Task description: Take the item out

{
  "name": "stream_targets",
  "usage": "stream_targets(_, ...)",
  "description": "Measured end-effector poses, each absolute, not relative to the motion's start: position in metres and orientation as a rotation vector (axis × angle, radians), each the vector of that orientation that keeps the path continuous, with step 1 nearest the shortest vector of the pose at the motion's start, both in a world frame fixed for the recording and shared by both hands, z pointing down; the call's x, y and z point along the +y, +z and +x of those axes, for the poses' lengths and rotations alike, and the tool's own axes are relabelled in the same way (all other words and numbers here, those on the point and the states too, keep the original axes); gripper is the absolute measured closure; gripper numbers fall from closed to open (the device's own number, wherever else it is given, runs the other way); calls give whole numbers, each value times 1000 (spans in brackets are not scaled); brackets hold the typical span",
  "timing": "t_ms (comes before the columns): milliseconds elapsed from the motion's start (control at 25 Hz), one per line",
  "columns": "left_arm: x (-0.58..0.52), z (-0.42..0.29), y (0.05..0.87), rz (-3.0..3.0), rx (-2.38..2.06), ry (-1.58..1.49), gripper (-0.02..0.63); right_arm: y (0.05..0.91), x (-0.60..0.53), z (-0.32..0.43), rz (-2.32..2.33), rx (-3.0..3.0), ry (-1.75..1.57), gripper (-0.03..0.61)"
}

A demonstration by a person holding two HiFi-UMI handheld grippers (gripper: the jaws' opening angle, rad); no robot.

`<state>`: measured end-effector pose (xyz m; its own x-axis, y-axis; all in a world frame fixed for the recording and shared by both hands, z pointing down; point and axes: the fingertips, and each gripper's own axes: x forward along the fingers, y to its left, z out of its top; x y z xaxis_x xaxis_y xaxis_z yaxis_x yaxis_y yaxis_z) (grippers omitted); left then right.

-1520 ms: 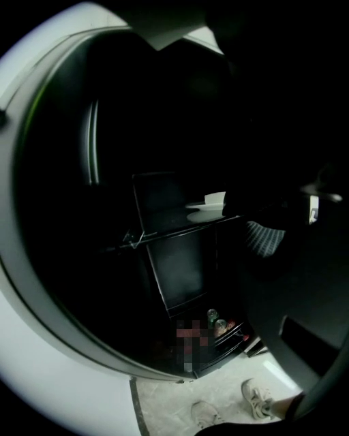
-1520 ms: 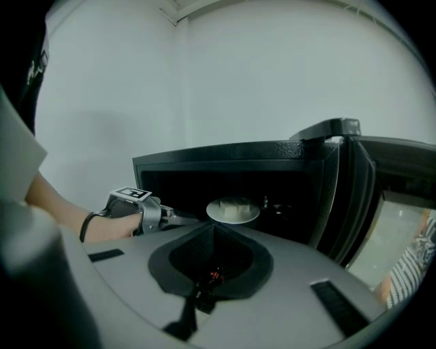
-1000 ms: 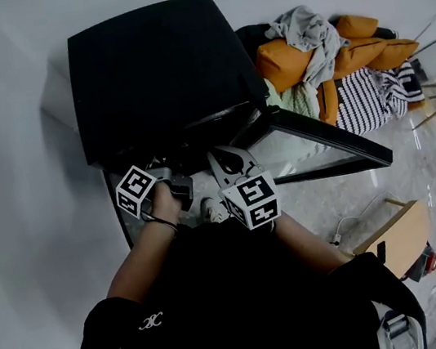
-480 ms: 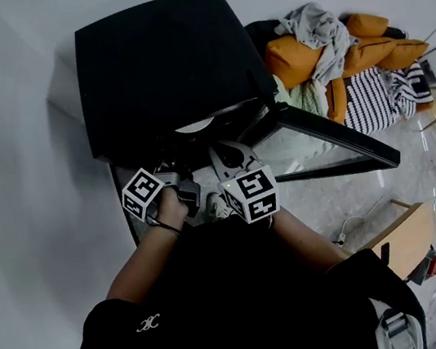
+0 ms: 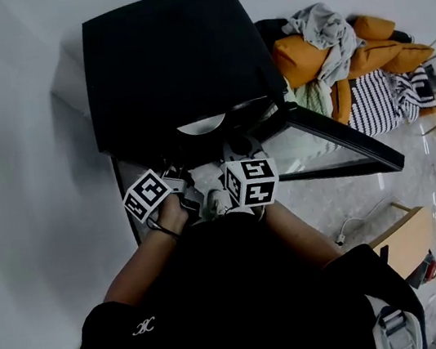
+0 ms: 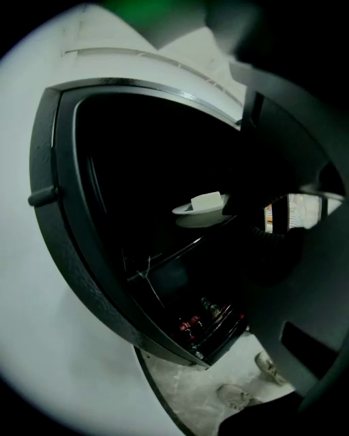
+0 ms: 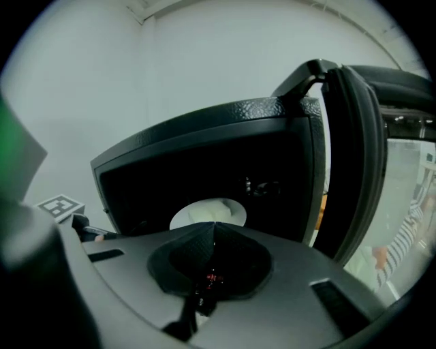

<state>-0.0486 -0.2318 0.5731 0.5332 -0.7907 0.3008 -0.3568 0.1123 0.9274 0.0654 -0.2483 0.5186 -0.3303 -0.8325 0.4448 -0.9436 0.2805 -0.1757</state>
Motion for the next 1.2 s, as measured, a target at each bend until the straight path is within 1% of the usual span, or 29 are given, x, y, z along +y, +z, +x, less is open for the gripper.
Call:
stream_targets(240,-222,-44,570,1655,-1025,-215,574,524,-262,74,1731,-2252,697,558)
stream_targets(440,-218,-58,563,1802,-1137,-26,577,527,-275,77,1793,-2227,768,459)
stream_targets(480,-218,-60,560,1843,-1156,6,604,528,-276,76,1798,-2222,774,438)
stream_targets(520,-217,-61,557,1881,-1170,36,606,529,-278,75,1798,-2219,780,428)
stream_targets(800,-213,-55,549,1980,-1139,65,604,541,-288,74,1826,-2178,899,422)
stream_targets(920,-214,-61,546,1981,-1152,52,604,550,-287,75,1854,-2127,1118,423)
stream_targets(1200,-214,-64,548,1957,-1146,39,604,552,-286,76,1837,-2068,1824,423)
